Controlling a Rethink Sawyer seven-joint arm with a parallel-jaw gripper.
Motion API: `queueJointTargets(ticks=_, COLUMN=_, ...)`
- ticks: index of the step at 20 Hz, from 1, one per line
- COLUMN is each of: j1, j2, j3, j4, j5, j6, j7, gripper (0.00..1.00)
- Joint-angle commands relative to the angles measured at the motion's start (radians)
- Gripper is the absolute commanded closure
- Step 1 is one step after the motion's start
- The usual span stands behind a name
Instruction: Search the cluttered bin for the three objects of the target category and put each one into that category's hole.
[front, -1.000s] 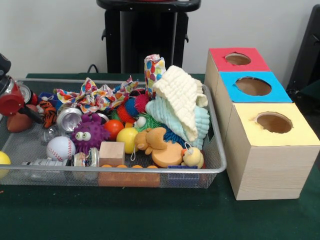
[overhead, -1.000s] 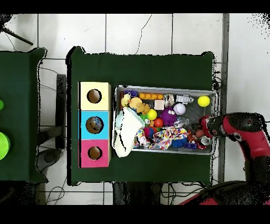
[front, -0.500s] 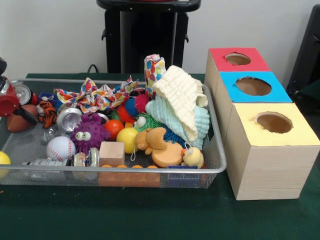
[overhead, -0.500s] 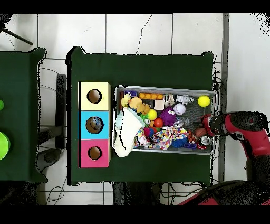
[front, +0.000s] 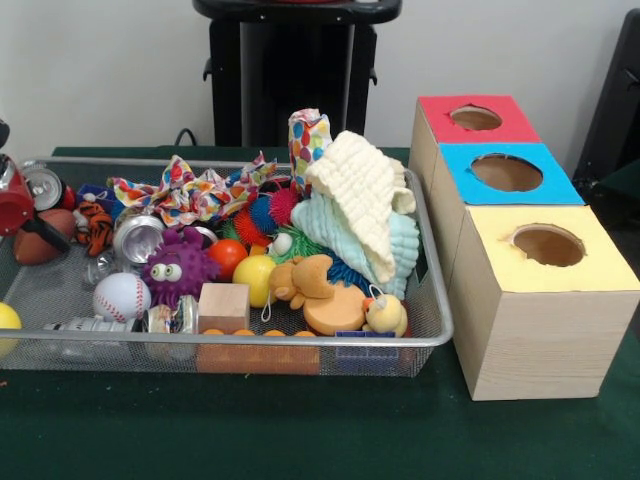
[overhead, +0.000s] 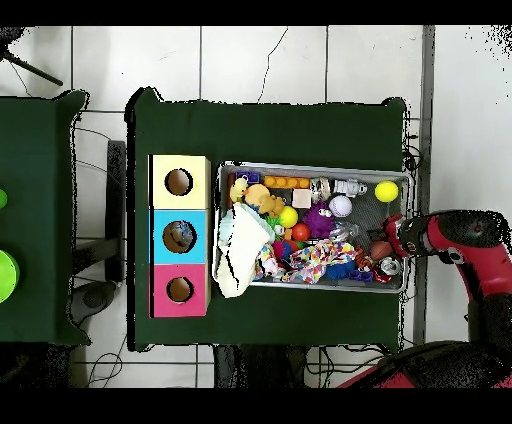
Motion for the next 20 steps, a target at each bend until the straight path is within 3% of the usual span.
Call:
queueJointTargets(ticks=1, j1=0.0, j2=0.021, j3=0.049, j4=0.013, j5=-0.056, j6=-0.035, j7=-0.035, gripper=1.0)
queueJointTargets(ticks=5, j1=0.011, j2=0.04, j3=0.031, j4=-0.023, j5=-0.074, j6=-0.048, j7=-0.024, gripper=1.0)
queueJointTargets(ticks=7, j1=0.008, j2=0.041, j3=0.036, j4=-0.001, j5=-0.071, j6=-0.095, j7=-0.025, gripper=1.0)
queueJointTargets(ticks=14, j1=0.012, j2=0.049, j3=0.029, j4=-0.015, j5=-0.087, j6=-0.096, j7=-0.012, gripper=1.0)
queueJointTargets(ticks=17, j1=0.009, j2=0.065, j3=0.033, j4=-0.053, j5=-0.099, j6=-0.07, j7=-0.015, gripper=1.0)
queueJointTargets(ticks=20, j1=0.01, j2=0.083, j3=0.031, j4=-0.096, j5=-0.121, j6=-0.114, j7=-0.02, gripper=1.0)
